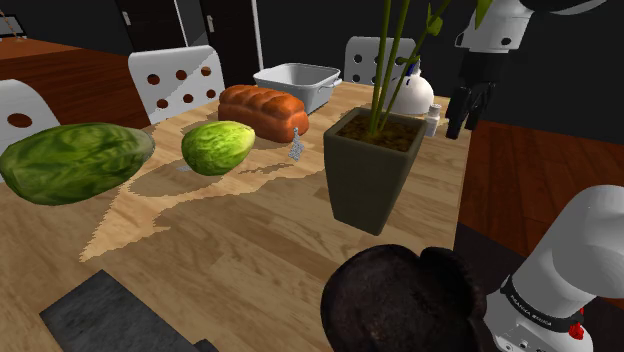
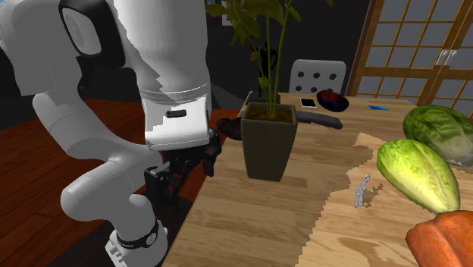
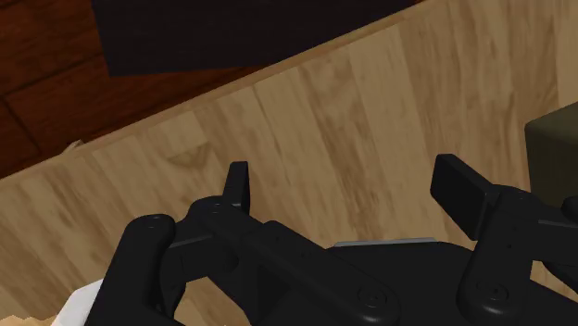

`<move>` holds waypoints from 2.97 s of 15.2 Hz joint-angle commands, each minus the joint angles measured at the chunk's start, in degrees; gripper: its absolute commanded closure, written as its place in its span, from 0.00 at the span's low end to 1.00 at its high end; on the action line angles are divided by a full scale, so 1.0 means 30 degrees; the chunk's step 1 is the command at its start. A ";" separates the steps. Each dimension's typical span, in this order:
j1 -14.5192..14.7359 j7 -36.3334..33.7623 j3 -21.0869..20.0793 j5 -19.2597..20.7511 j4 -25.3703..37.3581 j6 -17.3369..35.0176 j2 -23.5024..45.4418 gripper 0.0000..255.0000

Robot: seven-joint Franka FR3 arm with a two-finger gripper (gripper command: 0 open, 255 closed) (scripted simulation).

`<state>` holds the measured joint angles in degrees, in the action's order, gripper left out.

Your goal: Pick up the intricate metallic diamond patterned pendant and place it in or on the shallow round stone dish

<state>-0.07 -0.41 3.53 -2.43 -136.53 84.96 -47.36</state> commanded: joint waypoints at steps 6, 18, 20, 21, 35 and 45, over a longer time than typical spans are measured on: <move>0.0261 -0.2714 -0.2074 -0.1033 0.1258 0.1677 0.2129 0.00; 0.0057 -0.9354 -0.6516 -0.0674 0.6977 0.4467 0.9019 0.00; -0.0007 -1.0546 -0.7182 -0.0152 0.8323 0.4642 1.0391 0.00; -0.0025 -1.1154 -0.7503 0.0163 0.9044 0.4687 1.1105 0.00; 0.0781 -1.6224 -0.9340 0.4081 1.5253 0.4907 1.7818 0.00; 0.0723 -1.6240 -0.9299 0.4084 1.4578 0.5570 1.7800 0.00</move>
<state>2.10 -49.13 -24.37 9.82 -92.80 101.67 6.04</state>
